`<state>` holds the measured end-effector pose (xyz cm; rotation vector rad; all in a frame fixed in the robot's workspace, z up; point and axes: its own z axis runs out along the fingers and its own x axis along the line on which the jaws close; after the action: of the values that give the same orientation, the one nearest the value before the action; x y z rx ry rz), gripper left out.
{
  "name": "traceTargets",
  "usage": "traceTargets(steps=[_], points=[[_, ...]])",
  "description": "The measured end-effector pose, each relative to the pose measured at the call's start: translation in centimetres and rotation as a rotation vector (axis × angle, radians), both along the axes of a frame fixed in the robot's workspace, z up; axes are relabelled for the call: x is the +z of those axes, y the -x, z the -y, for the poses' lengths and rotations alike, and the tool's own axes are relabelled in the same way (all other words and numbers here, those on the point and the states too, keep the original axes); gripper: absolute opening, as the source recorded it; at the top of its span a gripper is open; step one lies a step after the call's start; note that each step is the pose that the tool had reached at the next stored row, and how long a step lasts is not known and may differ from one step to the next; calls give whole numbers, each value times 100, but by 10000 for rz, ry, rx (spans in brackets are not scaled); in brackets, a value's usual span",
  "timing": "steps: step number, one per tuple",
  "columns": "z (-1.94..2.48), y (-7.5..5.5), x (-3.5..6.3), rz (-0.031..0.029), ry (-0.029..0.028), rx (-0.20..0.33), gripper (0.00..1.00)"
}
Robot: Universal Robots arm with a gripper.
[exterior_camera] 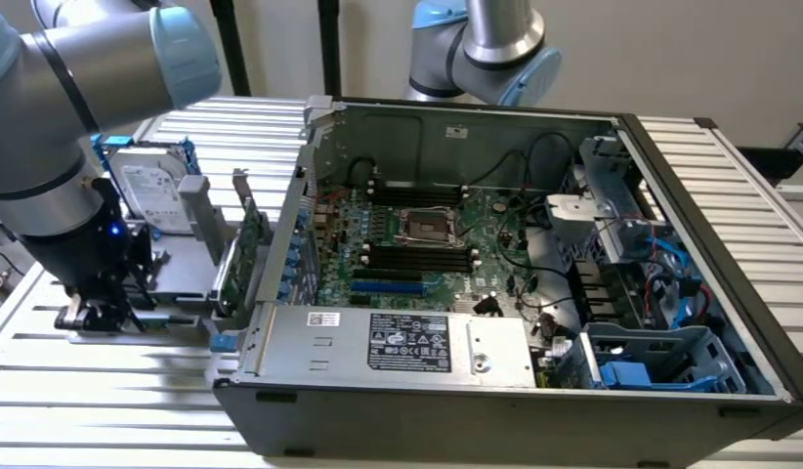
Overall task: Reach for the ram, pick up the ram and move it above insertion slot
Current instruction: 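Pick up the ram and move it above insertion slot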
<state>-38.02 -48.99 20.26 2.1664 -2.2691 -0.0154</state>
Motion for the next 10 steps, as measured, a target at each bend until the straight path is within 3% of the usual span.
traceTargets(steps=[10], points=[[0,-30,-39,0,0,194,36]])
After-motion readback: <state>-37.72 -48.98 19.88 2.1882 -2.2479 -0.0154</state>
